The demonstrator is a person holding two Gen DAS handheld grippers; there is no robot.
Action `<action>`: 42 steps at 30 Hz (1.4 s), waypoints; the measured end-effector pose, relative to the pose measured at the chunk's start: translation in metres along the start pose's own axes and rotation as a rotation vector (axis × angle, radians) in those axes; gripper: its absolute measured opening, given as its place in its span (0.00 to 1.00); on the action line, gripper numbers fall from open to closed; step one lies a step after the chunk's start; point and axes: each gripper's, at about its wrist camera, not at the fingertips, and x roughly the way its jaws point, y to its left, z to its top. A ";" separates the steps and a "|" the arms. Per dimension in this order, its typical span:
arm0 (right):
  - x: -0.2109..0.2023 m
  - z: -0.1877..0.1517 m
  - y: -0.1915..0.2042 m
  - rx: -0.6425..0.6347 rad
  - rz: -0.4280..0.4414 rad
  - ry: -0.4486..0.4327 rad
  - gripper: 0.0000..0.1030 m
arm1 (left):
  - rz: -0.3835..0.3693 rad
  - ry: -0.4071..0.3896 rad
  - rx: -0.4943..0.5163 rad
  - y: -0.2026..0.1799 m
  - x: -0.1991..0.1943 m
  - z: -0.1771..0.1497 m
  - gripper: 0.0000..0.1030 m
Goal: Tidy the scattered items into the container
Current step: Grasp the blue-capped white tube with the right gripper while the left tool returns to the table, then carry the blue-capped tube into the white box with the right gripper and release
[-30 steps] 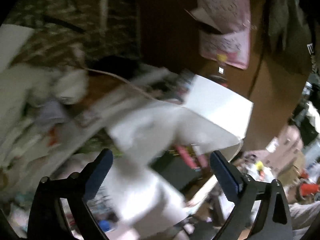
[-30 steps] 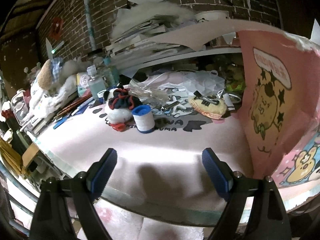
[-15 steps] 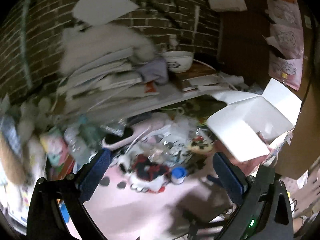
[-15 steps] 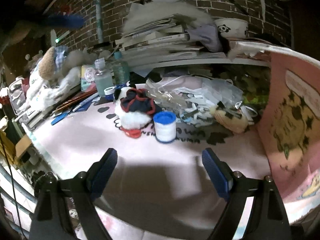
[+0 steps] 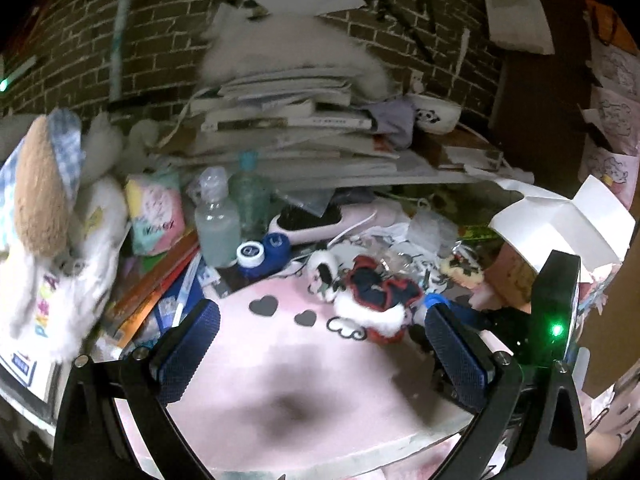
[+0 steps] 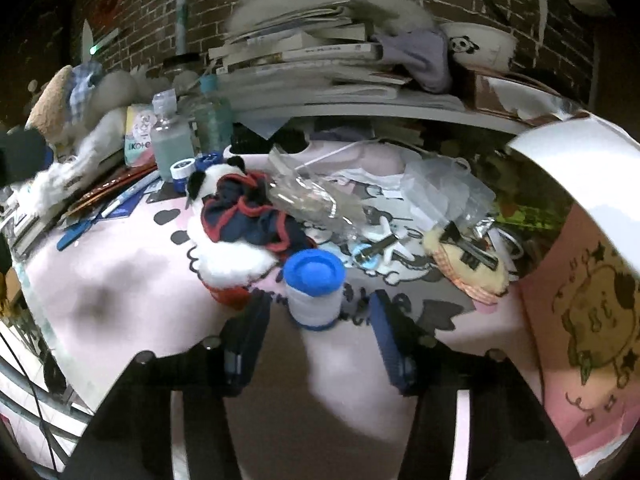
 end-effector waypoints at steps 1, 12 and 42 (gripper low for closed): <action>0.002 0.001 0.001 0.002 0.006 0.006 0.43 | -0.003 0.001 -0.002 0.001 0.000 -0.001 1.00; 0.005 0.003 0.005 -0.007 -0.006 0.008 0.26 | 0.009 0.020 -0.014 0.006 0.001 -0.008 1.00; -0.152 0.077 -0.067 -0.099 -0.015 -0.120 0.26 | 0.051 0.075 0.078 -0.026 0.008 -0.004 1.00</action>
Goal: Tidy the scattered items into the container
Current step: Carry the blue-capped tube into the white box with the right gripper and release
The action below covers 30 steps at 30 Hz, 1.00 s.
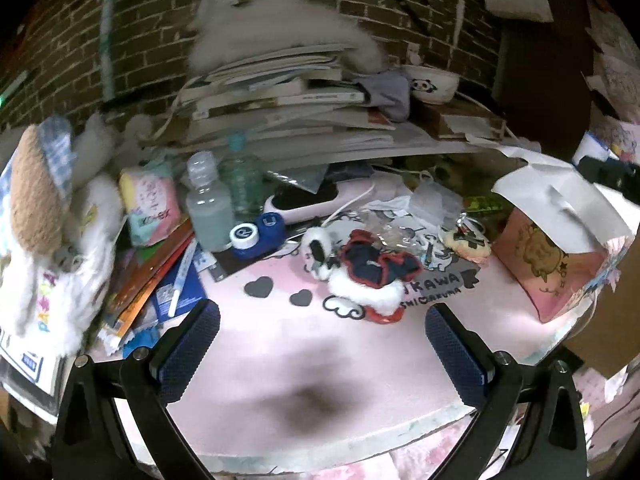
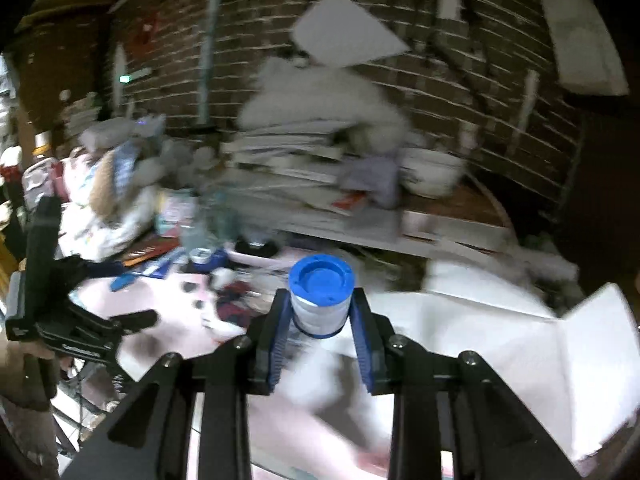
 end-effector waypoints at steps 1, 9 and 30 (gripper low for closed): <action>-0.002 0.000 -0.010 0.007 -0.018 0.020 0.26 | -0.005 0.002 0.006 -0.003 0.001 0.000 1.00; 0.004 -0.009 -0.099 0.108 -0.136 0.235 0.26 | -0.010 0.017 0.040 -0.017 0.006 0.003 1.00; 0.023 -0.027 -0.130 0.101 -0.197 0.327 0.32 | -0.049 0.103 0.007 -0.021 0.035 -0.005 1.00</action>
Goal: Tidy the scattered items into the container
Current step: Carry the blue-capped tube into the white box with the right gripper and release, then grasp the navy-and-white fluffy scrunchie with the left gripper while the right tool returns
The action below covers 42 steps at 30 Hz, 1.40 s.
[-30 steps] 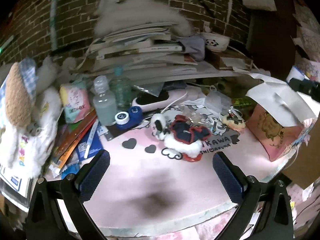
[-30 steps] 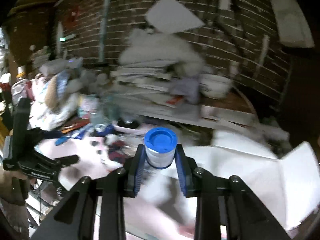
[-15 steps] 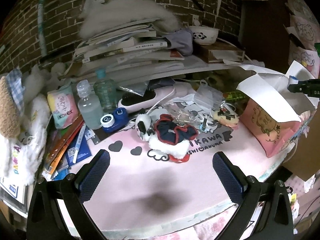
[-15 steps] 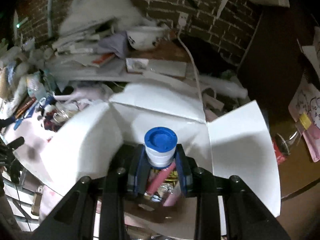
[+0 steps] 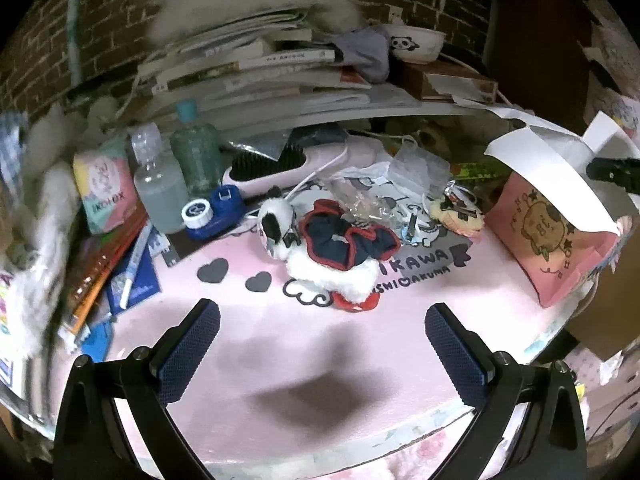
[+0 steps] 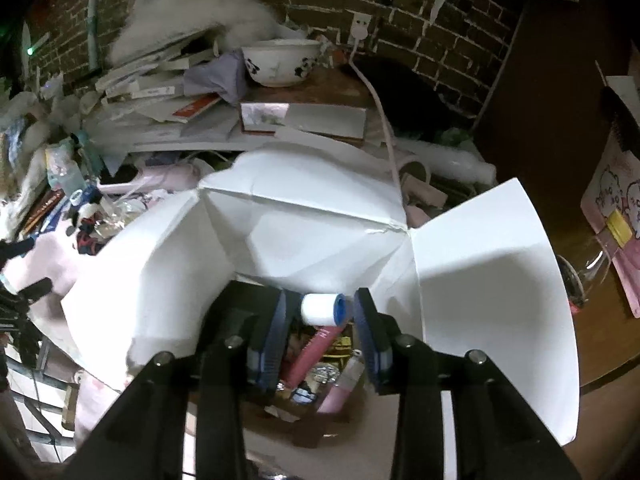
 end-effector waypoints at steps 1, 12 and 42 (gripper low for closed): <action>-0.002 0.000 0.004 -0.009 0.003 -0.006 0.32 | -0.008 0.002 -0.003 0.000 0.000 0.000 1.00; -0.034 0.007 0.032 -0.039 0.050 -0.139 0.49 | -0.019 -0.035 0.011 -0.008 -0.007 0.008 1.00; -0.067 -0.033 0.152 -0.179 0.477 -0.328 0.82 | -0.054 0.038 -0.064 0.000 0.073 0.019 0.96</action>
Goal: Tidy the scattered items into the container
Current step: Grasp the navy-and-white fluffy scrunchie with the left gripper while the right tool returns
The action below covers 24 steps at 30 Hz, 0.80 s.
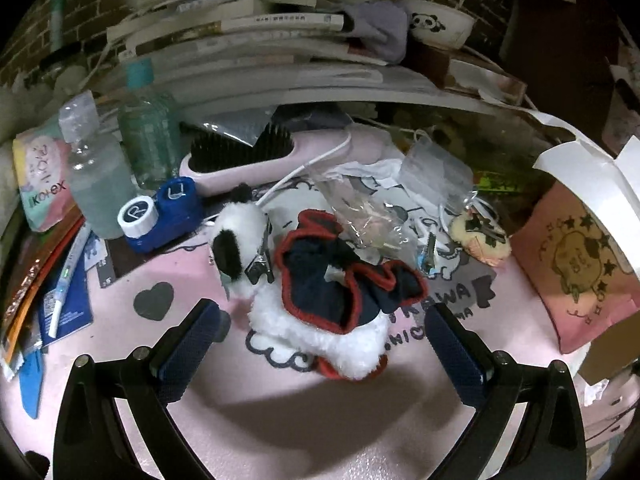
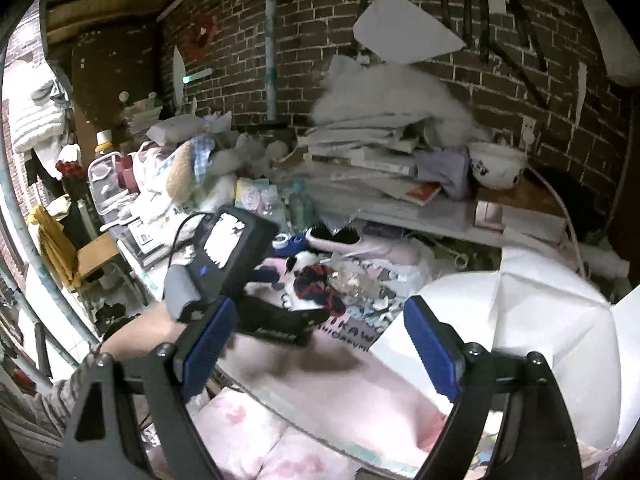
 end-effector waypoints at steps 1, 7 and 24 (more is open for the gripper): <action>0.001 -0.003 0.000 0.005 0.003 0.005 0.82 | -0.010 0.004 -0.004 0.000 0.001 -0.001 0.89; 0.012 -0.027 0.014 0.020 0.028 -0.020 0.83 | -0.023 0.005 -0.006 0.002 0.003 -0.004 0.67; 0.086 -0.084 0.021 0.089 -0.055 0.046 0.83 | -0.031 -0.006 0.019 0.008 -0.007 -0.010 0.47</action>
